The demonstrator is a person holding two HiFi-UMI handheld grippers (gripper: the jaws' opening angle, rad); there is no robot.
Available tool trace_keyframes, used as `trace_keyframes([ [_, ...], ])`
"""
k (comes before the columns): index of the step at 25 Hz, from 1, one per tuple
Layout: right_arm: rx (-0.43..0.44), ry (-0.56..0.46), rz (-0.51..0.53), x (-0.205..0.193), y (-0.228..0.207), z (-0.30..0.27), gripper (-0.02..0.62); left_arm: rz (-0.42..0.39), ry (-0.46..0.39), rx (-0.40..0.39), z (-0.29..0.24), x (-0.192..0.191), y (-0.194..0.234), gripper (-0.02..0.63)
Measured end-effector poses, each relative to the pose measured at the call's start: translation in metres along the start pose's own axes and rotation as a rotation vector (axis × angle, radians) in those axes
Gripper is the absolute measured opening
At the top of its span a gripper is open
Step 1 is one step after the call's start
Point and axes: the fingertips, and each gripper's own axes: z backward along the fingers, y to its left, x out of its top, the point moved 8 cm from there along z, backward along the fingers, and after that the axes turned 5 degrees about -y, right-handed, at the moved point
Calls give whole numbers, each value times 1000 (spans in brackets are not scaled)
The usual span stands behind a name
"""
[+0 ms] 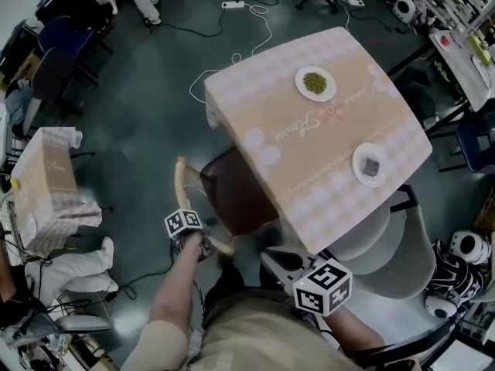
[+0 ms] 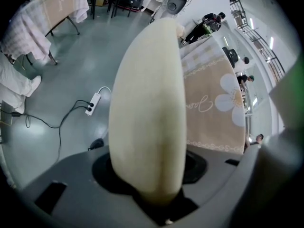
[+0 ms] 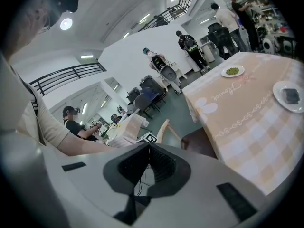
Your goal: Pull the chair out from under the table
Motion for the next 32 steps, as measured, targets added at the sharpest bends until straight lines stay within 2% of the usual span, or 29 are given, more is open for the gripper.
trace_keyframes([
  [22,9,12,28,0,11,-6,9,-5,6,25,12,1,17,202],
  [32,24,36,47,2,17,-14,9,-42,4,52,21,17,22,198],
])
